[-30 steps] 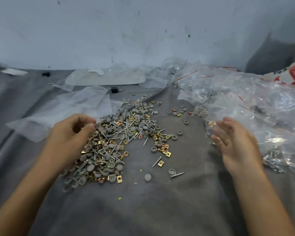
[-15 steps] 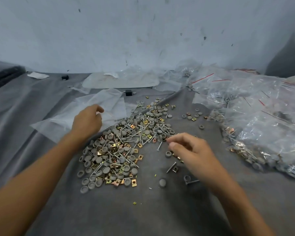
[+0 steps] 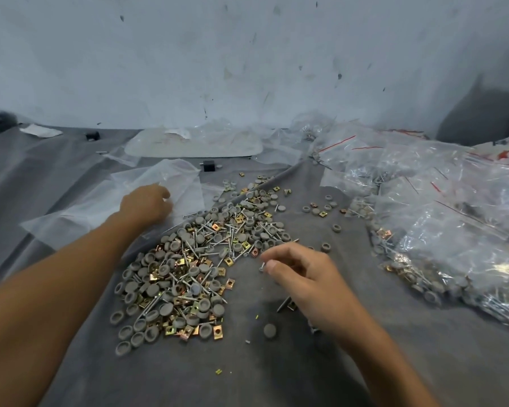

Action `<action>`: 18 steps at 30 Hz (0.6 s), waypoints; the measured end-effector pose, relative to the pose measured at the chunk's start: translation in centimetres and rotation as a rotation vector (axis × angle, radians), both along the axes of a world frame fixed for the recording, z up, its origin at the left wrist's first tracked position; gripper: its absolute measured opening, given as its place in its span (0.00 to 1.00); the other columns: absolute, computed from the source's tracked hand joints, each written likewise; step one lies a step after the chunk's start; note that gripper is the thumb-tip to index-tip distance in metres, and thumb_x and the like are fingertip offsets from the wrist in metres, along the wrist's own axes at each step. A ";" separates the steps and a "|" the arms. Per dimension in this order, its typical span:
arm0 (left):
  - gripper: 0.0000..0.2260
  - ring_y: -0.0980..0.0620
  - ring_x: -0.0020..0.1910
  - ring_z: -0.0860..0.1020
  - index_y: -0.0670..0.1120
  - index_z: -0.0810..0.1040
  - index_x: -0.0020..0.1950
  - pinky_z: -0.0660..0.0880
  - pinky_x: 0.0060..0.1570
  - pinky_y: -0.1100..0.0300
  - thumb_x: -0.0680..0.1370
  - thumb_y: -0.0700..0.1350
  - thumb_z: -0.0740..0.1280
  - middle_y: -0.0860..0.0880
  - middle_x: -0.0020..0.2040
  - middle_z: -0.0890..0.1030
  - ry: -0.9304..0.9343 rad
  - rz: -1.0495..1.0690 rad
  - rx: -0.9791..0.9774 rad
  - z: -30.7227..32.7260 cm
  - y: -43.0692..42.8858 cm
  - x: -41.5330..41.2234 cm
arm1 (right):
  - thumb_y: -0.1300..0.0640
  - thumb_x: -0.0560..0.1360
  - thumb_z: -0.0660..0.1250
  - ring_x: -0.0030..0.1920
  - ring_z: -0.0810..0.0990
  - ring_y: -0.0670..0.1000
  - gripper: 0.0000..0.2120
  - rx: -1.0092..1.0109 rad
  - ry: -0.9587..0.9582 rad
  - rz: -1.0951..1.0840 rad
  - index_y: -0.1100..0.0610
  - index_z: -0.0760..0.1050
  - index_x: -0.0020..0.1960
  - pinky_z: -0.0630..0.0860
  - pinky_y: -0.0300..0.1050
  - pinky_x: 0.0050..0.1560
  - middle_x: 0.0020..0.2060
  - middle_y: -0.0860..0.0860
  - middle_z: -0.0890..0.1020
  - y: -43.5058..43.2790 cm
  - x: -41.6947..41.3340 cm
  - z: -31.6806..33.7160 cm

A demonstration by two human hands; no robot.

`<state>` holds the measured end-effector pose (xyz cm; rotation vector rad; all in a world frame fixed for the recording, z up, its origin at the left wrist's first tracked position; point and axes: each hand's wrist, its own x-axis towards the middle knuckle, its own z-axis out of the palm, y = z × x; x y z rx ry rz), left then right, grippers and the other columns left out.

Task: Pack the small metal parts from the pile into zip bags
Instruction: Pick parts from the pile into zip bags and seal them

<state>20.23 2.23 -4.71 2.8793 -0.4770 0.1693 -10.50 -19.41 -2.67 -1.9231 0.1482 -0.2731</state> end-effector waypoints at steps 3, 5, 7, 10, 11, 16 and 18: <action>0.13 0.45 0.57 0.79 0.49 0.82 0.59 0.75 0.60 0.46 0.81 0.55 0.66 0.48 0.60 0.82 0.002 -0.010 0.054 0.2 -0.3 0.1 | 0.57 0.80 0.68 0.48 0.81 0.47 0.06 -0.003 0.005 0.012 0.49 0.83 0.52 0.76 0.37 0.47 0.45 0.45 0.85 0.1 -0.1 0.0; 0.10 0.46 0.51 0.80 0.50 0.84 0.53 0.77 0.57 0.47 0.81 0.53 0.66 0.48 0.54 0.84 -0.033 -0.001 0.050 0.1 -0.4 0.0 | 0.56 0.80 0.68 0.48 0.81 0.46 0.06 -0.002 0.006 0.016 0.48 0.83 0.52 0.77 0.36 0.46 0.45 0.43 0.84 0.1 0.0 0.0; 0.09 0.46 0.47 0.80 0.48 0.85 0.49 0.78 0.52 0.49 0.81 0.48 0.65 0.47 0.50 0.85 -0.103 0.021 0.008 0.1 -0.6 -0.4 | 0.56 0.80 0.68 0.48 0.81 0.46 0.06 -0.002 0.002 0.019 0.48 0.83 0.52 0.77 0.37 0.46 0.45 0.43 0.85 0.0 0.0 -0.2; 0.10 0.44 0.44 0.79 0.42 0.83 0.48 0.78 0.47 0.49 0.81 0.44 0.63 0.44 0.47 0.84 -0.173 0.052 -0.134 1.2 -0.8 -1.6 | 0.55 0.80 0.68 0.47 0.82 0.44 0.06 0.011 0.001 0.022 0.47 0.83 0.52 0.77 0.37 0.47 0.45 0.43 0.85 -0.1 0.1 -0.3; 0.10 0.44 0.44 0.79 0.41 0.82 0.47 0.77 0.46 0.49 0.81 0.44 0.63 0.44 0.47 0.84 -0.171 0.055 -0.225 1.9 -0.9 -2.3 | 0.55 0.81 0.68 0.47 0.82 0.43 0.06 0.017 0.000 0.025 0.46 0.83 0.52 0.77 0.36 0.48 0.45 0.42 0.85 -0.2 0.2 -0.3; 0.09 0.47 0.43 0.78 0.46 0.77 0.47 0.73 0.41 0.55 0.82 0.50 0.64 0.46 0.45 0.82 0.033 -0.100 -0.664 5.6 -0.7 -10.0 | 0.55 0.80 0.68 0.45 0.82 0.46 0.08 0.074 -0.021 0.003 0.43 0.83 0.51 0.79 0.43 0.48 0.43 0.44 0.85 -0.1 0.5 -0.3; 0.11 0.51 0.47 0.81 0.48 0.77 0.50 0.77 0.47 0.53 0.82 0.53 0.62 0.50 0.49 0.84 0.159 -0.180 -0.838 6.6 0.1 -14.8 | 0.56 0.80 0.68 0.46 0.83 0.47 0.10 0.132 -0.015 0.008 0.41 0.83 0.50 0.80 0.44 0.47 0.44 0.47 0.85 0.5 0.6 -0.3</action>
